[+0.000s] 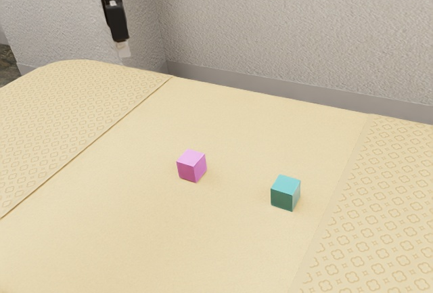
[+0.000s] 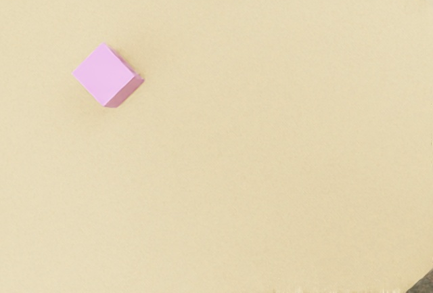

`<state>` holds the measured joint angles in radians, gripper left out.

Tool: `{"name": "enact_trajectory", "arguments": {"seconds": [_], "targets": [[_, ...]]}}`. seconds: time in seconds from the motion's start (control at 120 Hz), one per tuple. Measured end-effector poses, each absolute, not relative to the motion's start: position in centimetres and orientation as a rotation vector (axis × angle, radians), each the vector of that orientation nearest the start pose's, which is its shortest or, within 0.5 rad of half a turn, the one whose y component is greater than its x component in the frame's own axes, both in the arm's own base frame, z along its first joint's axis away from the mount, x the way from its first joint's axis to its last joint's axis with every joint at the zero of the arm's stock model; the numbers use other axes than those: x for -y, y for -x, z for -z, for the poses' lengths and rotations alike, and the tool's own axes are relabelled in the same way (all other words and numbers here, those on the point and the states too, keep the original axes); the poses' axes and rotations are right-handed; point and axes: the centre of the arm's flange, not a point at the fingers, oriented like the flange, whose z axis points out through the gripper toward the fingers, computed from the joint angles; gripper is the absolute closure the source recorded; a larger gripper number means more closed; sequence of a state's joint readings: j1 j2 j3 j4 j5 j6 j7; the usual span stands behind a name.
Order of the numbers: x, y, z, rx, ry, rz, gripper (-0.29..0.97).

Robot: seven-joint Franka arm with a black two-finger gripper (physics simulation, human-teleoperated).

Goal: Pick up the blue block with one arm, and put the blue block on the pink block with one arm

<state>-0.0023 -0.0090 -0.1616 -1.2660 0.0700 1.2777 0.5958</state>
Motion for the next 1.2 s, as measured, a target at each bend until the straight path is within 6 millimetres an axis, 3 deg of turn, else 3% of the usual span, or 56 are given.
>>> {"name": "enact_trajectory", "arguments": {"seconds": [0.2, 0.275, 0.333, 0.392, 0.433, 0.533, 0.65, 0.75, 0.983, 1.075, 1.2], "targets": [[10.6, -50.5, -72.9, -1.258, 2.809, -0.047, 0.0], [11.3, -49.0, -70.7, -1.311, 2.823, -0.135, 0.0], [9.4, -47.6, -69.8, -1.276, 2.834, -0.178, 0.0], [6.0, -48.2, -66.5, -1.227, 2.862, -0.244, 0.0], [5.7, -48.6, -64.6, -1.27, 2.844, -0.261, 0.0], [10.2, -50.5, -61.0, -1.514, 2.735, -0.284, 0.0], [14.6, -52.6, -58.3, -1.736, 2.613, -0.287, 0.0], [18.5, -55.9, -56.4, -1.901, 2.52, -0.256, 0.0], [23.3, -59.1, -50.6, -2.183, 2.387, -0.178, 0.0], [25.8, -59.6, -49.5, -2.274, 2.314, -0.138, 0.0], [27.5, -60.8, -48.0, -2.328, 2.269, -0.087, 0.0]]}}
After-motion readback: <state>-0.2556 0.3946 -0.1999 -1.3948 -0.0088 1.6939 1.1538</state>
